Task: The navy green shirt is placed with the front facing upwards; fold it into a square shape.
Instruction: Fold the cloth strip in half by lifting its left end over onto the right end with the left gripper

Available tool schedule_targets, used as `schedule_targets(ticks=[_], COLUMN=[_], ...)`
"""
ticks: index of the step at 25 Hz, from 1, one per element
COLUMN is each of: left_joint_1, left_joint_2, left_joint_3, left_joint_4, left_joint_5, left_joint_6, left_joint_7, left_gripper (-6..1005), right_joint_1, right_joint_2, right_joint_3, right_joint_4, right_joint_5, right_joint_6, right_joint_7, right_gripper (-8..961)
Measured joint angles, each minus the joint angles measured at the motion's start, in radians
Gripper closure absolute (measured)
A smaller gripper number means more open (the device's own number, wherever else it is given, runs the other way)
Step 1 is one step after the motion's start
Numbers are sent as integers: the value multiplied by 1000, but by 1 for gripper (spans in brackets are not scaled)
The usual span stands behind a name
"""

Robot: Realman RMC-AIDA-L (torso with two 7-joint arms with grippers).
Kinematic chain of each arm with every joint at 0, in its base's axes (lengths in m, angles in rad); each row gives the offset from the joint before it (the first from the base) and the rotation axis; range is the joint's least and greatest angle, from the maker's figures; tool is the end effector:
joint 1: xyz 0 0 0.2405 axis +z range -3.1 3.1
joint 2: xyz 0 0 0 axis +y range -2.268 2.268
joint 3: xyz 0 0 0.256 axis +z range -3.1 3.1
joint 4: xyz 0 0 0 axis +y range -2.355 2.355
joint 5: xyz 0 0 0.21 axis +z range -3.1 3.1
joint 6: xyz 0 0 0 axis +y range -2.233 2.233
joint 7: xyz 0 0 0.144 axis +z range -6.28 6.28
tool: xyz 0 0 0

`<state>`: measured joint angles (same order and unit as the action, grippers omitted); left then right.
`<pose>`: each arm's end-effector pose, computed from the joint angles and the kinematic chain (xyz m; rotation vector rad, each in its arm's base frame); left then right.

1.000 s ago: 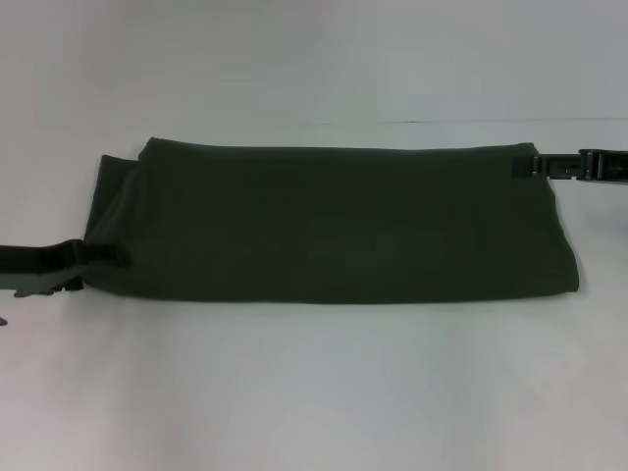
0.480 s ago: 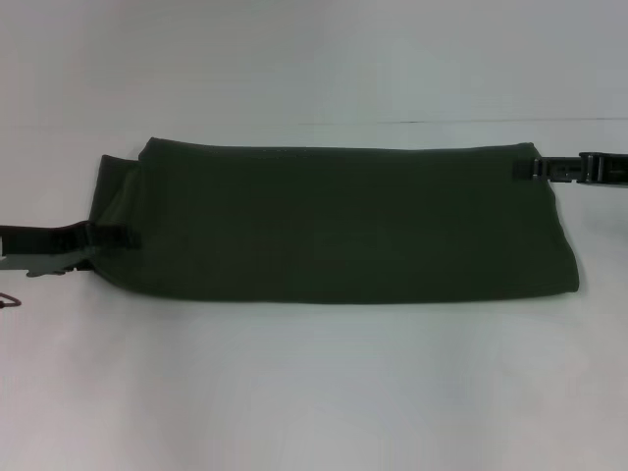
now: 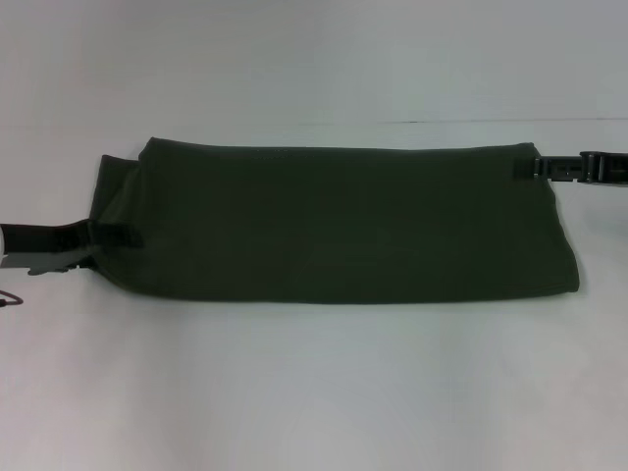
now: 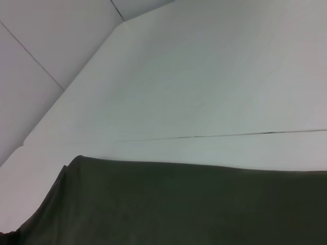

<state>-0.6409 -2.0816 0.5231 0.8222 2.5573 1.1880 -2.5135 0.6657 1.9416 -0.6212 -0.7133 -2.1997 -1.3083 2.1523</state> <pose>-0.3138 0.3869 0.0443 -1.8710 -1.7396 -0.3161 0.2761 0.4071 0.0753 -2.2464 1.3657 0.5065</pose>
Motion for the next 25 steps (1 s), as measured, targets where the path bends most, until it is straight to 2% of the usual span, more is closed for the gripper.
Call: schedule_targets(ticks=[4,12,17,22,25], left_joint_1=[9,14,13,17,33], left_joint_2=[-1,-2,-2,-3,-7], left_joint_3=[0,0,0,0,-3], left_joint_4=[0,0,-10,-11,2], left_joint_5=[1,6,7,6,-3], left_joint_6=[-25,-51,-67,-74,-66], left_joint_7=[16,22,23,23,24], left_gripper=[157,378,623,828,912], right_joint_1=[0,0,-2,-6,-6], right_joint_2=[0,0,0,0,2], right_joint_3=[0,0,-3,-2,-1], right_joint_4=[0,0,0,1,9], right_joint_5=[0,0,0,0,0], right_joint_6=[1,1,1,2,5], right_joint_7=[-1,0,0,0,-4], right_gripper=[33,33,34,34,34])
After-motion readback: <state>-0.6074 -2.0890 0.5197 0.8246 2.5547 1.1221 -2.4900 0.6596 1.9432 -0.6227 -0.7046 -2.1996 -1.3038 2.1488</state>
